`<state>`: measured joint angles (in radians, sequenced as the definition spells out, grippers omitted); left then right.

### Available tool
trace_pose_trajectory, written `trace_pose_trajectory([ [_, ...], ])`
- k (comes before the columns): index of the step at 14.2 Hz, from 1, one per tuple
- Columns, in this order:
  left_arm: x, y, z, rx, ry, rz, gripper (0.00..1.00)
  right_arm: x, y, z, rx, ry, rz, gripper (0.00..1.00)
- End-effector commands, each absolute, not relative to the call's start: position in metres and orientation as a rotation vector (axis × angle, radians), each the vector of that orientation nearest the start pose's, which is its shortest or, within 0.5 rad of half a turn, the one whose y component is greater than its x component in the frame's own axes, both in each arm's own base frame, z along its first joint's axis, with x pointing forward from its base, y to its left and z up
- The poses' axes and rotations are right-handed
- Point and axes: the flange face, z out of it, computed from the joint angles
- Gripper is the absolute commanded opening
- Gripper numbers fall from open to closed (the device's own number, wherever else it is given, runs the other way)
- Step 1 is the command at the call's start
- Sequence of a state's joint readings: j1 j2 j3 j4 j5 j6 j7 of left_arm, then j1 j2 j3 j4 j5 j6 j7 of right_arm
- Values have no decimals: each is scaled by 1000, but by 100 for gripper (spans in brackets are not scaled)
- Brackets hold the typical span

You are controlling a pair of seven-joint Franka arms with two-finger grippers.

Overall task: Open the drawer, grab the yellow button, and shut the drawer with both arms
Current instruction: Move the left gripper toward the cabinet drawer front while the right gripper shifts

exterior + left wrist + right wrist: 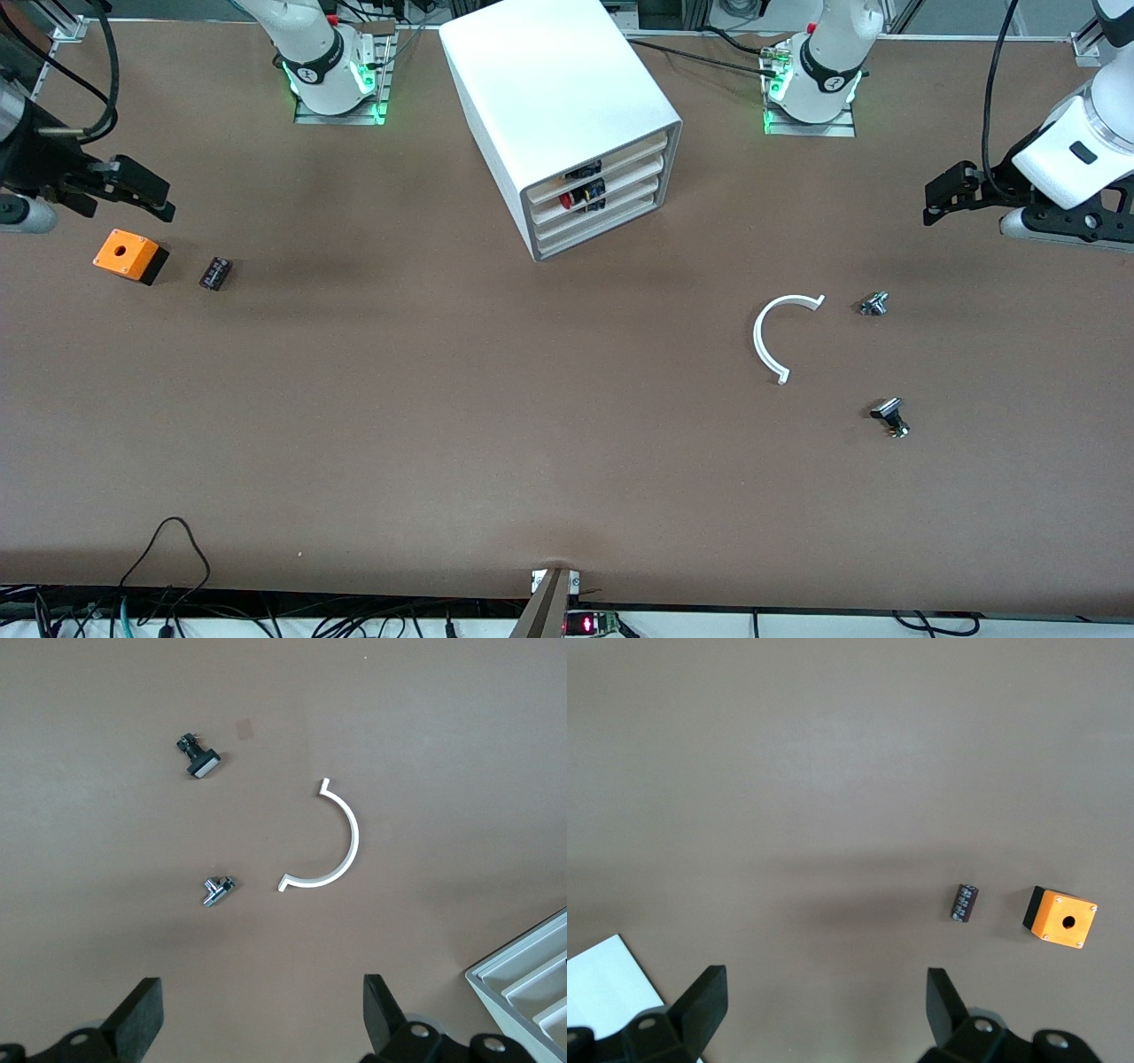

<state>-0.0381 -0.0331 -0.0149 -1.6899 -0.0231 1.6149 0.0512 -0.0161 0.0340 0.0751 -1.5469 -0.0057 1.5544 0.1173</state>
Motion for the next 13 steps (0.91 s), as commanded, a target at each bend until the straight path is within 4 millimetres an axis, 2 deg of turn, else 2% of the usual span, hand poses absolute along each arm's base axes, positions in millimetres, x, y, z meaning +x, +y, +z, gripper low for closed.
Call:
trace_pose_trajectory([
  [1,543,-33,594,-3164,209,99,99,571,32,600,-3137,72,94,99],
  [4,543,-31,592,-3169,205,114,99,581,32,574,-3137,82,173,99],
  [6,544,-31,591,-3169,207,119,99,589,33,550,-3131,98,236,99],
  [11,541,-33,590,-3172,210,150,99,599,38,524,-3124,161,287,99],
  [13,530,-46,584,-3226,235,292,99,603,42,513,-3086,184,312,99],
])
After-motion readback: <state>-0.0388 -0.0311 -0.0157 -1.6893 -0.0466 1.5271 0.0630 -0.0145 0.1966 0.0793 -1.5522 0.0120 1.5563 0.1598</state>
